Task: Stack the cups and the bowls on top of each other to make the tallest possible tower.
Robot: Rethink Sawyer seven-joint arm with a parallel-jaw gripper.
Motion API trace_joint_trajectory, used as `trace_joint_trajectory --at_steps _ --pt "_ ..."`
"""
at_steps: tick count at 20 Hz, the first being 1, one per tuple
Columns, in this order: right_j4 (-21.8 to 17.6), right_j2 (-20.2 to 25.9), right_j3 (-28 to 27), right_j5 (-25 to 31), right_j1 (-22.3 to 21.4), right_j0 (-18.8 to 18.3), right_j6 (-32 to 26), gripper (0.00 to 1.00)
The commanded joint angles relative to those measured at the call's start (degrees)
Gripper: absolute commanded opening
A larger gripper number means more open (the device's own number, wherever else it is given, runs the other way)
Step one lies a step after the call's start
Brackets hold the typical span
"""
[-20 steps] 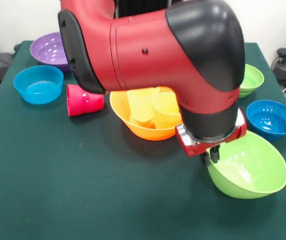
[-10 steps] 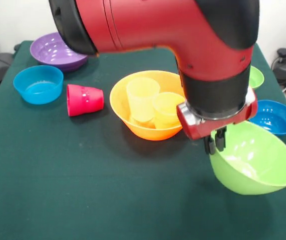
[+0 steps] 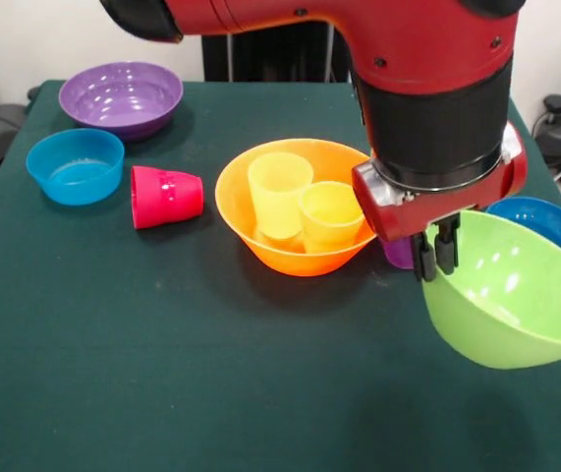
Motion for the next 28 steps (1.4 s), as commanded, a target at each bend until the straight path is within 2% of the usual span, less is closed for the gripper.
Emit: trace_joint_trajectory --at_steps 1,7,13,19,28 --pt "1.0 2.3 11.1 5.4 -2.7 -2.1 -8.7 0.0" --pt "2.9 3.8 21.7 0.3 -6.4 -5.1 -10.5 0.0" --pt "2.9 6.1 28.2 -1.4 -8.7 -7.8 -11.6 0.0" --pt "3.3 8.0 33.2 -1.9 -12.5 -9.9 -10.0 0.0" --pt "5.4 11.0 34.8 0.8 -16.1 -11.2 -6.9 0.0"
